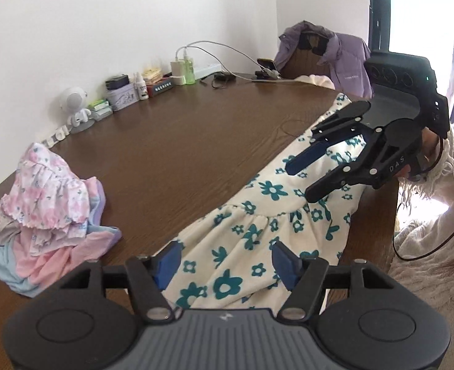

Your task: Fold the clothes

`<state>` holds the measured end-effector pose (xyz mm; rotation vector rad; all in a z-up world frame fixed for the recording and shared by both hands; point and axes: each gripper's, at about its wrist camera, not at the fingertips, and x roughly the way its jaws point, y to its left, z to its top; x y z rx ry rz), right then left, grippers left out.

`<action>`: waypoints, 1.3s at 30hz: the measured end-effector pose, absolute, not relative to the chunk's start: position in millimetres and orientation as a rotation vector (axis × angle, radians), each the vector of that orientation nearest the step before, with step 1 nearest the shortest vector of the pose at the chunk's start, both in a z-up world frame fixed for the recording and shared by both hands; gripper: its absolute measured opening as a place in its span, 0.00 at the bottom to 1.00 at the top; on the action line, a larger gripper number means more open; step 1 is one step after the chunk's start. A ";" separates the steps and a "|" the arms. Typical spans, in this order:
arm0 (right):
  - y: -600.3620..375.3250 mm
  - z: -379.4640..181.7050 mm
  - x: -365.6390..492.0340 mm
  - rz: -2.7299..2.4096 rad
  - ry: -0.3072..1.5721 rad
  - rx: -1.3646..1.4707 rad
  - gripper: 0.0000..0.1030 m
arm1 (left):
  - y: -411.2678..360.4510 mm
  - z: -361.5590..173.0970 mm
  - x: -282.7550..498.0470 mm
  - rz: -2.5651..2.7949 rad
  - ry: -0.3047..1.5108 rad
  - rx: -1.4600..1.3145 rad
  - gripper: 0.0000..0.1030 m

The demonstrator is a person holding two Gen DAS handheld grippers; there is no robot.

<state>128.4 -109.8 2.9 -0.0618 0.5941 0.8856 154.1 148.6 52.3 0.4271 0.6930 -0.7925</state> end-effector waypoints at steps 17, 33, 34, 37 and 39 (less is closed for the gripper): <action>-79.3 -19.8 114.5 0.866 0.612 -0.257 0.49 | 148.9 51.9 130.3 -0.861 0.703 0.522 0.60; -79.9 -19.1 114.6 0.886 0.613 -0.277 0.49 | 108.5 18.5 136.0 -0.909 0.781 0.844 0.40; -80.3 -19.2 114.4 0.888 0.612 -0.278 0.49 | 113.0 18.5 137.0 -0.892 0.786 0.846 0.27; -81.5 -19.8 113.3 0.892 0.606 -0.279 0.49 | 129.5 18.2 139.4 -0.849 0.807 0.795 0.17; -82.1 -20.3 112.4 0.893 0.600 -0.280 0.49 | 140.6 17.4 137.8 -0.828 0.808 0.742 0.13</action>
